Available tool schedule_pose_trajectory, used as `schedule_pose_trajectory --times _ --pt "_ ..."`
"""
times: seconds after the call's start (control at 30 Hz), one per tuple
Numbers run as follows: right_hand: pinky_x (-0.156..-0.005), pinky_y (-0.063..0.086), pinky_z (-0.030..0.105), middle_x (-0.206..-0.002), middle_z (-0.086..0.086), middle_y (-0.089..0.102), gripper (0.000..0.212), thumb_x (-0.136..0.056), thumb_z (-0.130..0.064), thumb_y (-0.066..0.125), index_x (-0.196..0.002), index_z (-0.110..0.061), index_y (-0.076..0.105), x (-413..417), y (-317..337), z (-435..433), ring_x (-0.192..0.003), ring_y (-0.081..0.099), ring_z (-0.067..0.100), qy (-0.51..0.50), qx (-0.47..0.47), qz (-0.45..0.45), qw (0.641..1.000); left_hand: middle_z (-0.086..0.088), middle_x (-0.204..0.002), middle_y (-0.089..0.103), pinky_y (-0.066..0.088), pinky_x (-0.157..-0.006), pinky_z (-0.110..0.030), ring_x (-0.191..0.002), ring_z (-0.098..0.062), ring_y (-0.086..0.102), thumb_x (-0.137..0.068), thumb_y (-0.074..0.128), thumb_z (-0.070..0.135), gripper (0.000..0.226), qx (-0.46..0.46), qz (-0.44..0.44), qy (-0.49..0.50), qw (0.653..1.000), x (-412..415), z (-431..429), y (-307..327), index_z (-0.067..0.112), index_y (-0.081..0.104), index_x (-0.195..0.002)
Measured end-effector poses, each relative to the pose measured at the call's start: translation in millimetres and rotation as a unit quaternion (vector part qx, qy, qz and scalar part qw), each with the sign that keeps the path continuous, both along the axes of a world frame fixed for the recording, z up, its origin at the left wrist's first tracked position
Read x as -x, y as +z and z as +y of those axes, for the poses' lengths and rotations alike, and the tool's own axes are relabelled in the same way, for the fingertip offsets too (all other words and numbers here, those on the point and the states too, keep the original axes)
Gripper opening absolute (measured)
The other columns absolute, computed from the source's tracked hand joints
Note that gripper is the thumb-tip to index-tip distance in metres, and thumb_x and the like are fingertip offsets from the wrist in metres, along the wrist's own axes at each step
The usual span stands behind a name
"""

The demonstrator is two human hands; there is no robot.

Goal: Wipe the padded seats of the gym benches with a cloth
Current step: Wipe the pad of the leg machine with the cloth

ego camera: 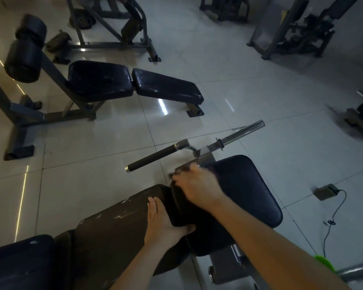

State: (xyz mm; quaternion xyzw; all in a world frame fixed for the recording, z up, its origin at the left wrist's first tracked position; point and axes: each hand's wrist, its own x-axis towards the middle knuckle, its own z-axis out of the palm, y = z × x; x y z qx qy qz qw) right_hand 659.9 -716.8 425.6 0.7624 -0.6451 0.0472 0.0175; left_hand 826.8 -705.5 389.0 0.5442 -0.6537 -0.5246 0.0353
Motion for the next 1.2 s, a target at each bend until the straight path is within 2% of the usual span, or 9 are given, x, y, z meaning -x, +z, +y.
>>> schedule_pose_trajectory --times 0.17,0.33,0.5,0.67,0.83,0.9,1.0,1.1,1.2 --pt "-0.057 0.055 0.034 -0.092 0.002 0.07 0.024 -0.1 -0.026 0.054 -0.118 -0.02 0.068 99.9 26.0 5.3 -0.082 0.06 0.018 -0.246 0.079 0.015 0.966 -0.003 -0.157 -0.032 -0.002 -0.119 -0.035 -0.147 -0.018 -0.023 -0.067 0.083 0.052 0.141 -0.007 0.01 0.004 1.0 -0.4 3.2 1.0 0.008 -0.02 -0.151" --pt "-0.056 0.045 0.032 -0.075 0.003 0.067 0.026 -0.098 -0.029 0.057 -0.116 -0.016 0.07 93.1 18.1 2.1 -0.096 0.053 0.022 -0.411 0.137 -0.053 0.9 -0.004 -0.157 -0.032 -0.002 -0.12 -0.035 -0.147 -0.019 -0.022 -0.067 0.084 0.051 0.14 -0.011 0.01 0.004 1.0 1.0 2.6 1.5 0.007 -0.02 -0.152" --pt "-0.067 0.055 0.032 -0.088 0.0 0.07 0.018 -0.096 -0.026 0.061 -0.108 -0.019 0.072 26.2 6.8 -1.6 -0.097 0.056 0.016 -0.274 0.093 -0.102 0.952 -0.004 -0.158 -0.032 -0.003 -0.119 -0.034 -0.147 -0.019 -0.022 -0.066 0.084 0.052 0.142 -0.016 0.003 0.004 1.0 1.2 1.2 4.3 0.007 -0.02 -0.152" --pt "-0.076 0.057 0.034 -0.102 0.003 0.07 0.021 -0.099 -0.027 0.056 -0.113 -0.017 0.068 -15.2 -2.5 -3.1 -0.105 0.057 0.019 -0.179 0.058 -0.124 0.974 -0.009 -0.159 -0.028 -0.006 -0.119 -0.035 -0.146 -0.021 -0.026 -0.062 0.085 0.056 0.147 -0.015 -0.015 0.001 1.0 3.2 1.2 6.3 0.006 -0.019 -0.152" --pt "-0.061 0.053 0.029 -0.094 -0.003 0.074 0.019 -0.091 -0.026 0.066 -0.107 -0.021 0.072 -37.0 -13.2 0.7 -0.099 0.058 0.02 -0.046 0.03 -0.055 0.997 -0.013 -0.16 -0.025 -0.004 -0.121 -0.037 -0.147 -0.024 -0.024 -0.064 0.083 0.057 0.144 -0.004 -0.039 -0.008 0.999 6.0 -2.2 8.4 0.002 -0.017 -0.152" --pt "-0.068 0.055 0.032 -0.102 -0.001 0.072 0.022 -0.093 -0.022 0.062 -0.113 -0.02 0.069 -19.4 -8.4 -2.4 -0.101 0.059 0.02 -0.022 0.019 -0.032 0.999 -0.01 -0.16 -0.027 -0.003 -0.12 -0.036 -0.147 -0.022 -0.023 -0.063 0.084 0.056 0.146 -0.004 -0.029 -0.004 1.0 4.5 -1.5 7.3 0.004 -0.018 -0.152" --pt "-0.076 0.055 0.031 -0.113 -0.001 0.067 0.027 -0.098 -0.018 0.051 -0.122 -0.021 0.062 25.2 5.1 -5.5 -0.104 0.055 0.017 -0.107 0.036 -0.026 0.993 -0.005 -0.158 -0.03 -0.002 -0.121 -0.035 -0.147 -0.019 -0.021 -0.064 0.084 0.055 0.145 -0.009 -0.011 -0.01 1.0 1.7 0.0 5.3 0.006 -0.02 -0.151" --pt "-0.067 0.051 0.026 -0.107 -0.004 0.069 0.025 -0.1 -0.024 0.048 -0.121 -0.022 0.061 75.1 11.8 -1.8 -0.1 0.053 0.016 -0.203 0.049 0.034 0.977 -0.003 -0.157 -0.033 0.0 -0.121 -0.035 -0.147 -0.019 -0.022 -0.068 0.082 0.054 0.14 -0.011 -0.011 -0.011 1.0 2.0 1.4 6.6 0.007 -0.02 -0.151" --pt "-0.057 0.043 0.03 -0.099 0.001 0.072 0.021 -0.1 -0.024 0.054 -0.116 -0.018 0.066 103.4 15.7 7.5 -0.097 0.053 0.023 -0.279 0.078 0.036 0.957 -0.003 -0.157 -0.034 0.0 -0.122 -0.036 -0.147 -0.018 -0.022 -0.068 0.082 0.054 0.14 -0.013 -0.013 -0.005 1.0 0.6 1.6 3.2 0.008 -0.021 -0.151"
